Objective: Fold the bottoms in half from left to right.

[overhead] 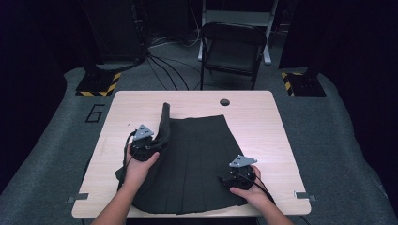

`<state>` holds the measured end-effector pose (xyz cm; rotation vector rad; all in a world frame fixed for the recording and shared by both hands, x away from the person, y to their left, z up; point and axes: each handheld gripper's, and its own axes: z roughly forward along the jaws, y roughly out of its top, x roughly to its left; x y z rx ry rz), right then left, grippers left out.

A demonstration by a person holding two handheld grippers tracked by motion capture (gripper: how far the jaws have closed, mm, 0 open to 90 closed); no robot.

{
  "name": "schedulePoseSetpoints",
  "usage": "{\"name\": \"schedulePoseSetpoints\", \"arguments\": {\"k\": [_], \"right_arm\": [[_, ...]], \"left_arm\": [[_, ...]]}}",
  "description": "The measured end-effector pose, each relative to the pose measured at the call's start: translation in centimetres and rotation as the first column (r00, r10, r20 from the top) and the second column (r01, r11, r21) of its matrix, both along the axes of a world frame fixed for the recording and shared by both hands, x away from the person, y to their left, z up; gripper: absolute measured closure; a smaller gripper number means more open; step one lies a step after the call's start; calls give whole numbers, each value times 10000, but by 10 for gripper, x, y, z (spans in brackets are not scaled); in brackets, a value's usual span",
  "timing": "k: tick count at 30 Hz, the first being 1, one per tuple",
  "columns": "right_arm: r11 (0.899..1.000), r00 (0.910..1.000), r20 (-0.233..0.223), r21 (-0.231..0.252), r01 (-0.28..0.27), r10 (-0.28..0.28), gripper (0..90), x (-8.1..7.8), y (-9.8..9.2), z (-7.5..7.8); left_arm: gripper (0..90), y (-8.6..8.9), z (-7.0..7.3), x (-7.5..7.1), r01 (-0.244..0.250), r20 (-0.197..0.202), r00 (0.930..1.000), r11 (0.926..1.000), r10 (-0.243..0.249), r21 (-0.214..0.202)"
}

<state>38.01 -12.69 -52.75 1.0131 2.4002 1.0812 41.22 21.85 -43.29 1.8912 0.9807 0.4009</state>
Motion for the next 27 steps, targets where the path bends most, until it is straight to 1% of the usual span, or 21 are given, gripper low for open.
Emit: {"name": "schedulePoseSetpoints", "arguments": {"k": [1,3,4,5,6,7,8,10,12,13,14,15,16,17,18,19,21,23,24,25,27], "right_arm": [[10000,10000,1,2,-1,1,218,0,0,0],[10000,10000,2,1,-2,2,217,0,0,0],[10000,10000,3,1,-5,5,218,0,0,0],[10000,10000,0,3,2,-2,218,0,0,0],[10000,10000,5,-2,-8,8,217,0,0,0],[10000,10000,5,-2,-8,8,217,0,0,0],[10000,10000,2,-1,-2,2,217,0,0,0],[10000,10000,-1,-4,-3,3,218,0,0,0],[10000,10000,-3,0,0,0,217,0,0,0],[10000,10000,-5,1,-3,3,217,0,0,0],[10000,10000,-7,5,-2,2,217,0,0,0],[10000,10000,-7,5,-3,3,217,0,0,0],[10000,10000,-6,3,-4,4,217,0,0,0],[10000,10000,-8,5,-6,6,217,0,0,0],[10000,10000,-7,2,-9,9,217,0,0,0],[10000,10000,-8,3,-11,11,217,0,0,0],[10000,10000,-10,3,-9,9,217,0,0,0],[10000,10000,-8,3,-9,9,217,0,0,0],[10000,10000,-6,6,-10,10,217,0,0,0],[10000,10000,-8,2,-11,11,217,0,0,0],[10000,10000,-8,4,-10,10,217,0,0,0]], "left_arm": [[839,0,0,0,0,0,10000,10000,0,0],[839,-11,-3,0,308,-113,9995,9995,-308,45],[839,-24,-8,1,559,-245,9981,9984,-557,80],[839,-30,-11,1,642,-308,9975,9979,-639,86],[839,-30,-11,1,642,-308,9975,9979,-639,86],[839,-36,-15,1,783,-443,9960,9968,-777,131],[839,-48,-24,2,966,-616,9936,9949,-946,298],[839,-59,-33,4,1081,-791,9914,9931,-1044,446],[839,-66,-41,5,1175,-979,9888,9920,-1125,472],[839,-69,-44,6,1244,-1075,9872,9907,-1180,554],[839,-69,-44,6,1244,-1075,9872,9907,-1180,554],[839,-75,-50,7,1281,-1217,9853,9896,-1195,652],[839,-77,-54,8,1355,-1311,9834,9881,-1251,733],[839,-80,-57,8,1298,-1365,9835,9886,-1186,759],[838,-80,-57,8,1298,-1365,9835,9886,-1186,759],[837,-83,-62,9,1339,-1471,9820,9862,-1188,974],[833,-83,-64,9,1385,-1458,9816,9851,-1229,1022],[802,-83,-64,7,1359,-1461,9819,9859,-1209,979],[767,-81,-59,6,1388,-1411,9815,9886,-1294,591],[733,-81,-59,6,1388,-1411,9815,9886,-1294,591],[671,-77,-51,3,1331,-1207,9845,9902,-1272,426]]}}
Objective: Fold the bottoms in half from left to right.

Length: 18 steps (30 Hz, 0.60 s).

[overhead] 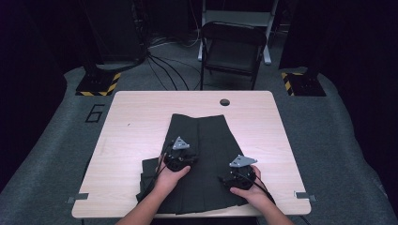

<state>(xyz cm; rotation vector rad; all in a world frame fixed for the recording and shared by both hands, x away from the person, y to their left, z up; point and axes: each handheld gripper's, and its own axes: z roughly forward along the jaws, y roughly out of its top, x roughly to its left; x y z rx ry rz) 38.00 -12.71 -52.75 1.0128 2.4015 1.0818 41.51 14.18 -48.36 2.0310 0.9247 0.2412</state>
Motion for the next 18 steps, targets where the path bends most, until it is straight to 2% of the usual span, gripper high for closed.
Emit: {"name": "schedulePoseSetpoints", "arguments": {"k": [1,2,3,4,5,6,7,8,9,10,13,14,15,16,17,18], "right_arm": [[10000,10000,2,0,0,0,217,0,0,0],[10000,10000,0,-2,5,-5,217,0,0,0],[10000,10000,0,1,5,-5,217,0,0,0],[10000,10000,-2,1,3,-3,217,0,0,0],[10000,10000,0,0,-1,1,217,0,0,0],[10000,10000,-1,-1,3,-3,218,0,0,0],[10000,10000,0,-1,5,-5,217,0,0,0],[10000,10000,0,-3,3,-3,217,0,0,0],[10000,10000,-5,2,3,-3,217,0,0,0],[10000,10000,-1,0,0,0,217,0,0,0],[10000,10000,2,-3,3,-3,217,0,0,0],[10000,10000,2,-3,3,-3,217,0,0,0],[10000,10000,1,-4,5,-5,217,0,0,0],[10000,10000,1,-4,5,-5,217,0,0,0],[10000,10000,1,-3,5,-5,217,0,0,0],[10000,10000,4,-5,4,-4,217,0,0,0]], "left_arm": [[654,10,13,-3,-129,374,9992,9999,133,-101],[635,17,20,-4,-260,565,9980,9995,269,-152],[611,17,20,-4,-260,565,9980,9995,269,-152],[587,35,33,-4,-518,787,9955,9983,537,-261],[574,35,33,-4,-518,787,9955,9983,537,-261],[564,45,37,-4,-698,883,9935,9972,718,-254],[553,67,42,-2,-1164,1044,9876,9931,1171,-126],[546,67,42,-2,-1164,1044,9876,9931,1171,-126],[541,91,42,2,-1639,921,9822,9865,1636,-45],[540,102,39,4,-1822,831,9799,9833,1813,33],[543,129,24,9,-2274,334,9733,9738,2272,21],[546,129,24,9,-2274,334,9733,9738,2272,21],[553,141,11,12,-2542,-151,9671,9671,2540,-90],[572,141,11,12,-2542,-151,9671,9671,2540,-90],[594,148,-3,13,-2602,-755,9635,9648,2568,-390],[612,149,-9,14,-2657,-996,9605,9627,2598,-511]]}}
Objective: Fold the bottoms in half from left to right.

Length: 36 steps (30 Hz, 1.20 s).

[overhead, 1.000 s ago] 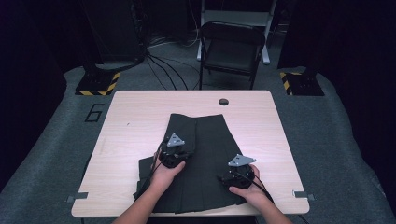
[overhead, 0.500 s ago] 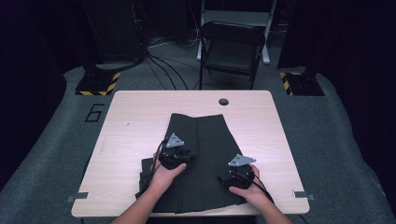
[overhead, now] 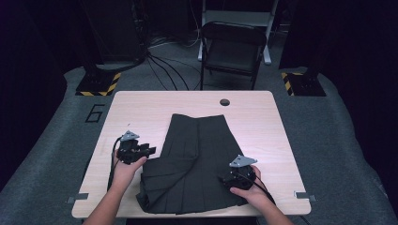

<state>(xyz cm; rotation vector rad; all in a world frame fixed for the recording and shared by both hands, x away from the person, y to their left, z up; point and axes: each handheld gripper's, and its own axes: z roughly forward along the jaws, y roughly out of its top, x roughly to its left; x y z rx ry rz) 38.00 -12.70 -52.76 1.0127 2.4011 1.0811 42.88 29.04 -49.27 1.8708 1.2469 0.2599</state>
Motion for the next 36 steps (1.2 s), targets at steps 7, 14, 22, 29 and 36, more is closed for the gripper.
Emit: {"name": "schedulePoseSetpoints", "arguments": {"k": [7,14,22,29,36], "right_arm": [[10000,10000,-2,3,6,-6,217,0,0,0],[10000,10000,3,-1,2,-2,217,0,0,0],[10000,10000,7,-4,1,-1,217,0,0,0],[9993,9990,-380,-275,243,-253,325,-1,1,8],[9990,9986,-346,-212,385,-392,444,9,8,36]], "left_arm": [[732,-8,-13,-1,666,-534,9962,9965,-693,-512],[900,-24,-6,-13,1660,-691,9834,9856,-1678,-308],[900,-48,12,-47,2921,-332,9556,9560,-2929,-261],[847,-67,35,-74,3394,532,9403,9378,-3361,-738],[723,-60,46,-85,2973,1291,9488,9532,-2884,-549]]}}
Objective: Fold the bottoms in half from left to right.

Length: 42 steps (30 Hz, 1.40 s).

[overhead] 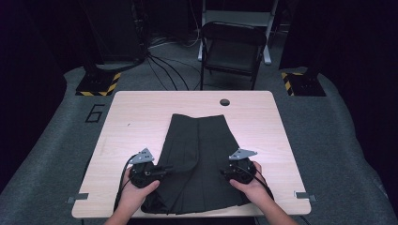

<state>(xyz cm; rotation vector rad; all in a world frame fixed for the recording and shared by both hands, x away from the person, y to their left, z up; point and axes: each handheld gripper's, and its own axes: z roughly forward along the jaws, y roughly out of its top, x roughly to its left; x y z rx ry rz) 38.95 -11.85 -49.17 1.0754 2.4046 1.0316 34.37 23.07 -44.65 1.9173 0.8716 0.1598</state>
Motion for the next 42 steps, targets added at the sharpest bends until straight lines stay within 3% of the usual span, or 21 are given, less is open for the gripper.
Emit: {"name": "schedulePoseSetpoints", "arguments": {"k": [4,6,10,12,14,18,20,22,24,25,26,30,31,34,36,42], "right_arm": [[9994,9998,157,337,102,-108,451,10,14,10],[9991,9992,402,416,-93,77,449,21,35,18],[9958,9993,98,839,-365,358,435,33,69,20],[9953,9989,12,843,-477,478,426,36,77,20],[9929,9950,-62,658,-990,996,413,42,102,19],[9881,9882,-303,361,-1492,1503,417,45,122,17],[9750,9740,-454,-17,-2224,2221,429,44,132,15],[9645,9630,-676,-236,-2630,2609,434,39,132,13],[9583,9576,-715,-424,-2826,2792,436,32,127,12],[9603,9590,-740,-358,-2766,2735,437,28,124,11],[9543,9541,-718,-499,-2947,2909,441,25,118,10],[9594,9592,-716,-508,-2775,2737,436,15,102,7],[9651,9653,-666,-545,-2561,2524,423,10,92,5],[9669,9684,-528,-642,-2469,2438,415,5,80,5],[9757,9761,-467,-444,-2144,2123,420,3,74,6],[9894,9894,-46,-50,-1452,1452,444,7,69,9]], "left_arm": [[673,8,0,-2,-286,49,9996,9995,285,127],[642,15,-1,-2,-509,185,9985,9986,506,156],[582,29,-5,-7,-1179,428,9924,9918,1158,496],[570,33,-5,-7,-1252,500,9913,9900,1221,649],[534,41,-7,-8,-1628,523,9858,9845,1596,648],[516,50,-9,-7,-2022,607,9782,9778,1988,547],[510,56,-9,-7,-2198,582,9745,9739,2166,569],[507,64,-8,-6,-2484,628,9673,9679,2458,381],[504,69,-8,-5,-2602,633,9641,9650,2578,333],[503,71,-8,-4,-2687,608,9619,9627,2664,320],[501,71,-8,-4,-2687,608,9619,9627,2664,320],[494,75,-11,1,-2832,428,9585,9586,2818,304],[494,73,-15,5,-2832,358,9587,9586,2822,285],[493,66,-17,10,-2572,244,9663,9654,2564,421],[492,62,-18,13,-2447,227,9695,9685,2439,457],[479,59,-21,20,-2367,238,9715,9705,2358,465]]}}
